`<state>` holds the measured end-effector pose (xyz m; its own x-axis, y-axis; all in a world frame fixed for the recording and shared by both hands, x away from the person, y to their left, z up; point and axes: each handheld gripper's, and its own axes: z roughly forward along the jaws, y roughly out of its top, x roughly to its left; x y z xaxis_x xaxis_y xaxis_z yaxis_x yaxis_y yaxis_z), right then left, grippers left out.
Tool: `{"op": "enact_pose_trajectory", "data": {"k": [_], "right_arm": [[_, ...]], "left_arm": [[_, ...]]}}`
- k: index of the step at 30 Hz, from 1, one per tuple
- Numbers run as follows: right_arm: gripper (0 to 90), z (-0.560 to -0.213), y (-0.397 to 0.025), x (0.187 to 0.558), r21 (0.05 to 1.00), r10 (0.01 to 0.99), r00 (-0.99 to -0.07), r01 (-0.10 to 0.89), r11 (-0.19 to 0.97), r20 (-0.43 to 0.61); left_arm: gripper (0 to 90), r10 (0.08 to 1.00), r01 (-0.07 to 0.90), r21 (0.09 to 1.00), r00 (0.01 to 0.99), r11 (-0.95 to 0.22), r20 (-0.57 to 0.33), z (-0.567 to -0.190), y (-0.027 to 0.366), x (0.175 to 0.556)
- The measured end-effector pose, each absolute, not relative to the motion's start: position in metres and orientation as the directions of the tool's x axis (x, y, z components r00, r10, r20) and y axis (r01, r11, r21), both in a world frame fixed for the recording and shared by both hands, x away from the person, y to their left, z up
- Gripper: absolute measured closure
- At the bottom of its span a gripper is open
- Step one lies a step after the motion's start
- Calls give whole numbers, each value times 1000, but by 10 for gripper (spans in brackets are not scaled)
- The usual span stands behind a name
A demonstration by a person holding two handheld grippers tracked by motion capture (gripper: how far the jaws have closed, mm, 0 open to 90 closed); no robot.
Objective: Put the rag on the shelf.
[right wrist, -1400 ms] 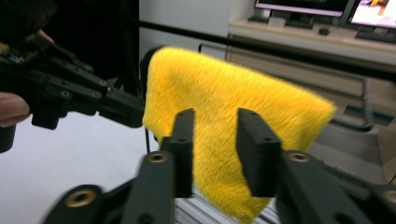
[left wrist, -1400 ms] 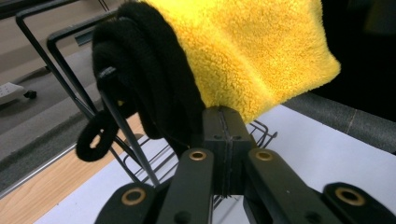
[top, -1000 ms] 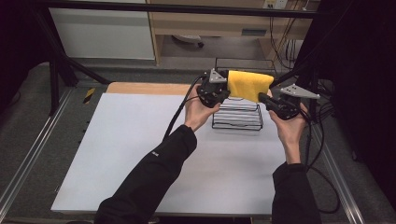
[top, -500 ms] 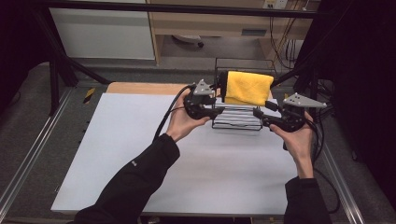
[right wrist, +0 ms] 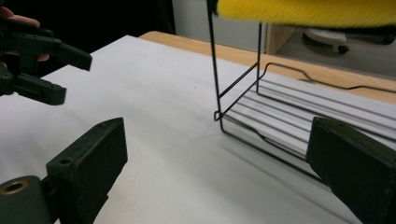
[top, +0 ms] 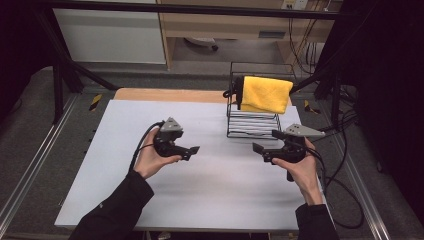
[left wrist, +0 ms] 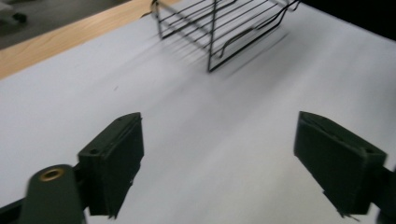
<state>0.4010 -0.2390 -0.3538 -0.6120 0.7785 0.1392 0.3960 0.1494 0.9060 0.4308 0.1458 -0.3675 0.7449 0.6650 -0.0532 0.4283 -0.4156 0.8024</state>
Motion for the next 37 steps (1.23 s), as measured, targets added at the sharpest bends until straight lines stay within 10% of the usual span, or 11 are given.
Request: {"op": "enact_pose_trajectory", "data": {"k": [20, 37], "right_arm": [[42, -431, -249, 383, 823, 773, -603, 530, 204, 197], [33, -448, -266, 370, 814, 771, -607, 537, 220, 192]], "left_arm": [[52, 757, 529, 770, 647, -357, -94, -435, 261, 383], [53, 761, 544, 748, 643, -381, -80, -452, 280, 371]]}}
